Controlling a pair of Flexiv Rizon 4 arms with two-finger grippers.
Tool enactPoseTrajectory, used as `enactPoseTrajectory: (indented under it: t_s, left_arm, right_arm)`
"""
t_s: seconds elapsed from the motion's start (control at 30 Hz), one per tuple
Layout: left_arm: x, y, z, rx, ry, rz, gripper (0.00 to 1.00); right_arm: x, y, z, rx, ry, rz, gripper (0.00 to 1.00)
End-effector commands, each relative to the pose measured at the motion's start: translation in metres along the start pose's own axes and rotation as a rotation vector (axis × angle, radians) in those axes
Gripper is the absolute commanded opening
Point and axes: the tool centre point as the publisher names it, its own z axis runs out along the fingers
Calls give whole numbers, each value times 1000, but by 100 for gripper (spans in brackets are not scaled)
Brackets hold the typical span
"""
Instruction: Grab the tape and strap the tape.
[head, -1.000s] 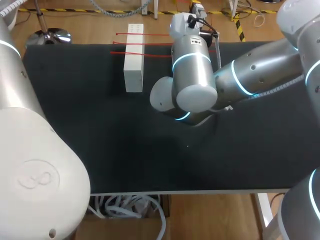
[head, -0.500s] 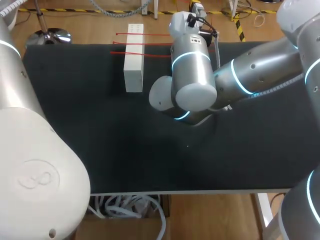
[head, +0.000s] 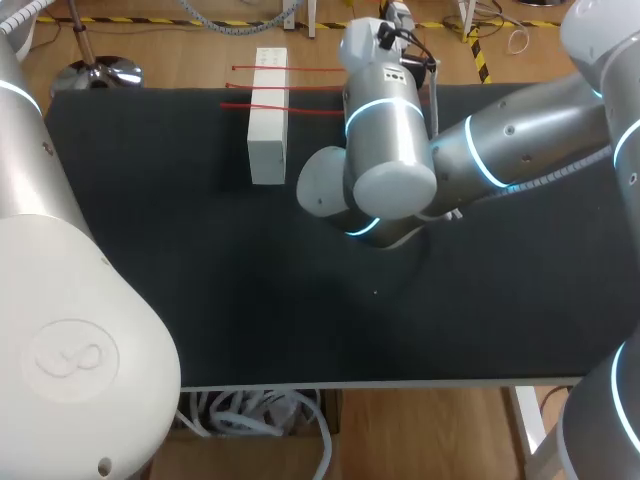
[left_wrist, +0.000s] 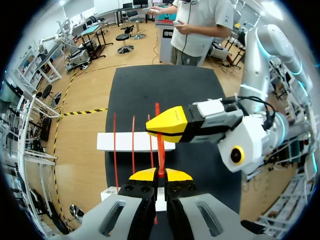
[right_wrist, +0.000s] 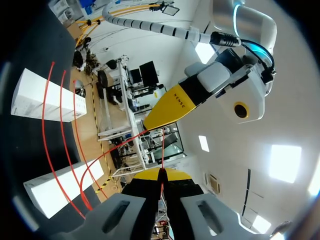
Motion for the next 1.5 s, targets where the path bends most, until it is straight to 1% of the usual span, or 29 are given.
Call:
enactPoseTrajectory:
  t_s: [0.03,0.47,0.83,1.27,1.5]
  left_arm:
    - [-1,-1,-1,-4,3,-1,0]
    - [-1,-1,-1,-4,3,-1,0]
    - [-1,-1,-1,-4,3,-1,0]
    - [-1,-1,-1,-4,3,-1,0]
    - [-1,-1,-1,-4,3,-1,0]
  right_arm:
    - [-3,2,-1,0,15,-6,0]
    - [4,3,-3,0,36,-19,0]
    - [4,6,0,6,34,-16,0]
    - [9,9,-3,-7,48,-28,0]
    - [7,12,-3,-12,45,-23,0]
